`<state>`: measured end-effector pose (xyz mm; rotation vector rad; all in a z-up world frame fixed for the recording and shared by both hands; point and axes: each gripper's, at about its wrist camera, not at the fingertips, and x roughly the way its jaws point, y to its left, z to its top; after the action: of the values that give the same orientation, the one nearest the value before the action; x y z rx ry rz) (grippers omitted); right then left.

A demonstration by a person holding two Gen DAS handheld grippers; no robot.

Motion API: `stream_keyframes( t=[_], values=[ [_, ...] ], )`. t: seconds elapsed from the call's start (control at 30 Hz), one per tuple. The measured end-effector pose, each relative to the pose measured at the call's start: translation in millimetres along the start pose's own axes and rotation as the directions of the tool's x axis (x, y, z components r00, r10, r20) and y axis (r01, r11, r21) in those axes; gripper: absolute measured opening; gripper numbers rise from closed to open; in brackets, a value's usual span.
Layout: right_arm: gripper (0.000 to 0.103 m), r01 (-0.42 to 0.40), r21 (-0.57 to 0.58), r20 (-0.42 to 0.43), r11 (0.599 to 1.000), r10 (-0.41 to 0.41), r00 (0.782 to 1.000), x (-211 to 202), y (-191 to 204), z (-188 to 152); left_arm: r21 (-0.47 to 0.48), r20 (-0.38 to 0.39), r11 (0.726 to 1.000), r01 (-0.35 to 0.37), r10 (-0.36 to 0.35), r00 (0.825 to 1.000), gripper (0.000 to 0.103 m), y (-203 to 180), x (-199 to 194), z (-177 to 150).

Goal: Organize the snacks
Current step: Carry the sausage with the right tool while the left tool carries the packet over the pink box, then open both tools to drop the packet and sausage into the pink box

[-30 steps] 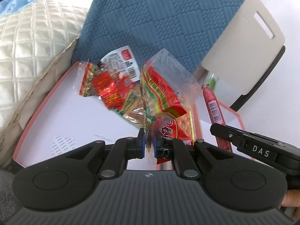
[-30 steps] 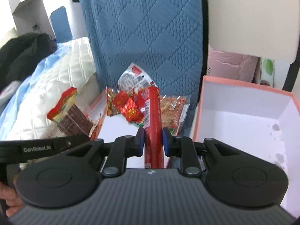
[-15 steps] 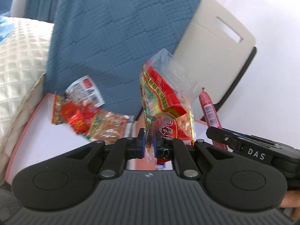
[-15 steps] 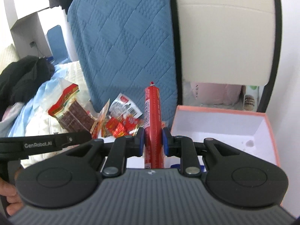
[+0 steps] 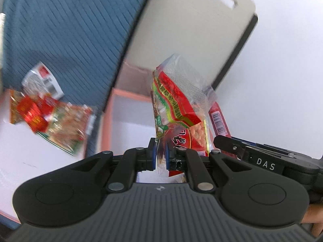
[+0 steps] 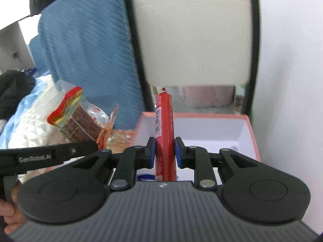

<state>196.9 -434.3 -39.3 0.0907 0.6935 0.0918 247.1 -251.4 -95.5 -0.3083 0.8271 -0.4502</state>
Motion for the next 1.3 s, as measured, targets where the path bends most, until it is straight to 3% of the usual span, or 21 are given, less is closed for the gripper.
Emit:
stream_keyframes(
  t=[0.37, 0.67, 0.73, 0.77, 0.83, 0.9, 0.97, 1.3],
  values=[
    [0.024, 0.072, 0.076, -0.135, 0.995, -0.061, 0.989, 52.7, -63.5, -53.8, 0.020, -0.144, 1.000, -0.006, 0.008, 0.990, 0.010, -19.5, 78.9, -46.1],
    [0.025, 0.081, 0.145, -0.209, 0.986, -0.050, 0.977, 84.0, -87.3, -81.0, 0.069, -0.183, 0.997, -0.033, 0.045, 0.982, 0.012, -25.7, 102.5, -60.1],
    [0.025, 0.095, 0.159, -0.214, 0.983, -0.059, 0.975, 87.0, -89.0, -80.9, 0.074, -0.188, 0.997, -0.035, 0.049, 0.981, 0.022, -25.6, 100.9, -60.1],
    [0.025, 0.107, 0.162, -0.222, 0.981, -0.070, 0.973, 87.3, -89.9, -81.8, 0.081, -0.184, 0.996, -0.039, 0.054, 0.981, 0.037, -24.3, 100.9, -58.2],
    [0.029, 0.128, 0.164, -0.231, 0.978, -0.088, 0.969, 89.6, -89.6, -80.5, 0.101, -0.163, 0.993, -0.055, 0.071, 0.984, 0.055, -26.9, 94.1, -57.2],
    [0.045, 0.128, 0.165, -0.215, 0.978, -0.091, 0.972, 84.3, -87.9, -78.8, 0.109, -0.142, 0.993, -0.049, 0.064, 0.988, 0.056, -29.9, 86.3, -55.1],
    [0.051, 0.130, 0.157, -0.195, 0.979, -0.099, 0.976, 76.6, -86.4, -75.1, 0.095, -0.126, 0.995, -0.037, 0.049, 0.991, 0.056, -29.3, 77.4, -52.3],
    [0.051, 0.107, 0.144, -0.073, 0.984, -0.097, 0.993, 24.9, -64.8, -51.8, 0.113, -0.005, 0.993, -0.023, 0.023, 1.000, 0.056, -40.4, 3.7, -37.7]
  ],
)
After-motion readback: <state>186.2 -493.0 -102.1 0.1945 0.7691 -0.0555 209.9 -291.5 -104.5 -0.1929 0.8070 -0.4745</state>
